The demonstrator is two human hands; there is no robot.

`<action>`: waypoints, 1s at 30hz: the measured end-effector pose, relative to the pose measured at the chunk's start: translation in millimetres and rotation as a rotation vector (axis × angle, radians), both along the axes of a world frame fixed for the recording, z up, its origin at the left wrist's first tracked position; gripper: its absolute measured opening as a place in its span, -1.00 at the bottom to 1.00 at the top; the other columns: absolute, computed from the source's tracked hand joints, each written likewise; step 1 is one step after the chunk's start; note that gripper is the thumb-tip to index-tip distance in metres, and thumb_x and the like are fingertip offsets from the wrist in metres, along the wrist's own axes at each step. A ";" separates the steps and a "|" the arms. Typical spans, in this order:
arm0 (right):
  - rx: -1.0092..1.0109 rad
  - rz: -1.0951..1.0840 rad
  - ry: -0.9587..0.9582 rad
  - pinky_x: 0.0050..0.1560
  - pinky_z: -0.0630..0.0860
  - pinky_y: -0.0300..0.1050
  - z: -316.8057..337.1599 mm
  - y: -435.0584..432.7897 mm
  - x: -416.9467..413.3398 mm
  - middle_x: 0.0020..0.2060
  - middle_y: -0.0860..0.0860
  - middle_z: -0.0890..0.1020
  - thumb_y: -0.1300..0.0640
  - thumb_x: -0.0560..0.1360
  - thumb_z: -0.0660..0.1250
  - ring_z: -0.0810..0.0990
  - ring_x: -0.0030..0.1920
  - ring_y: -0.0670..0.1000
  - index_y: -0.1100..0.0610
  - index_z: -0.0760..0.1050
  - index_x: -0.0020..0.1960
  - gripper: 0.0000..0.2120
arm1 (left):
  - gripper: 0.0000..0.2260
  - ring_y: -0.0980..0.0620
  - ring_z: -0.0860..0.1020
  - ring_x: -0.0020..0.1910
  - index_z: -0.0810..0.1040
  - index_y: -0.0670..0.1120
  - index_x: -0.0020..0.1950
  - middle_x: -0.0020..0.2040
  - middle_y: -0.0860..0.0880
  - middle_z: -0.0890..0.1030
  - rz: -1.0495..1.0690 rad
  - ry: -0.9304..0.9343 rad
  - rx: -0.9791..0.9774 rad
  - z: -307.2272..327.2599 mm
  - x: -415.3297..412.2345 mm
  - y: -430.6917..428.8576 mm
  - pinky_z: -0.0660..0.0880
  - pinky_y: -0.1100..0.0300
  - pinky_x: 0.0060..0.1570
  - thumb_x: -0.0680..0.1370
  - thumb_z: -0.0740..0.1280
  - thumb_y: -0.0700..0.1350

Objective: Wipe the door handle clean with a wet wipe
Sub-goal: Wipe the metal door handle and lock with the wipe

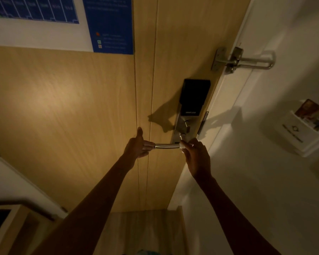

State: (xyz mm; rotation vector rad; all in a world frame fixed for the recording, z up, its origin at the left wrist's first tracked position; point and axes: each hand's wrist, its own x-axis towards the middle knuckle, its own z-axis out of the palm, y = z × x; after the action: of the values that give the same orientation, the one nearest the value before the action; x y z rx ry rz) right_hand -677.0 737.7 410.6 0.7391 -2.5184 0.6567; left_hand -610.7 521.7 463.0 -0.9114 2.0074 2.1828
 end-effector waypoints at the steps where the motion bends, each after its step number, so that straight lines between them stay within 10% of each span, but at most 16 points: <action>1: -0.100 -0.009 -0.010 -0.02 0.61 -0.10 3.1 2.6 2.6 0.07 0.09 0.61 0.15 0.50 0.41 0.60 0.04 0.06 0.13 0.59 0.18 -0.73 | -0.27 -0.05 0.64 -0.05 0.68 -0.22 -0.05 -0.11 -0.15 0.70 0.011 0.001 -0.005 -0.3 -0.2 0.7 0.56 0.17 -0.05 0.58 -0.08 0.31; 8: -0.774 -0.224 -0.279 -0.06 0.59 -0.19 18.4 -6.7 -14.1 -0.20 0.08 0.70 0.10 0.48 0.43 0.66 -0.18 -0.04 0.23 0.65 -0.05 -0.81 | -0.27 0.01 0.59 -0.26 0.66 -0.27 -0.02 -0.19 -0.17 0.67 0.067 -0.006 0.028 3.0 0.8 8.1 0.55 0.17 -0.09 0.58 -0.07 0.30; 16: -0.698 -0.195 -0.318 -0.12 0.36 -0.55 18.4 -18.4 -13.4 -0.25 0.06 0.71 0.04 0.48 0.44 0.57 -0.28 -0.22 0.20 0.67 -0.12 -0.79 | -0.25 0.00 0.55 -0.28 0.64 -0.29 -0.01 -0.19 -0.19 0.62 0.093 -0.003 0.056 4.2 2.3 13.5 0.53 0.19 -0.11 0.58 -0.09 0.30; 30: -0.681 -0.123 -0.440 0.12 0.58 0.05 21.3 4.2 -13.9 -0.24 -0.11 0.69 0.03 0.44 0.48 0.64 -0.14 -0.13 0.15 0.68 -0.09 -0.81 | -0.23 0.01 0.55 -0.32 0.67 -0.27 -0.05 -0.25 -0.18 0.61 0.108 0.022 0.029 7.0 7.7 17.1 0.54 0.20 -0.17 0.56 -0.07 0.34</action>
State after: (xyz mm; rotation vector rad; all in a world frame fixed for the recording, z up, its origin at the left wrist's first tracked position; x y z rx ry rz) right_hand -690.9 741.9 431.9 0.2001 -2.4074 1.6559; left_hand -603.0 538.8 470.1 -1.0188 1.9743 2.2806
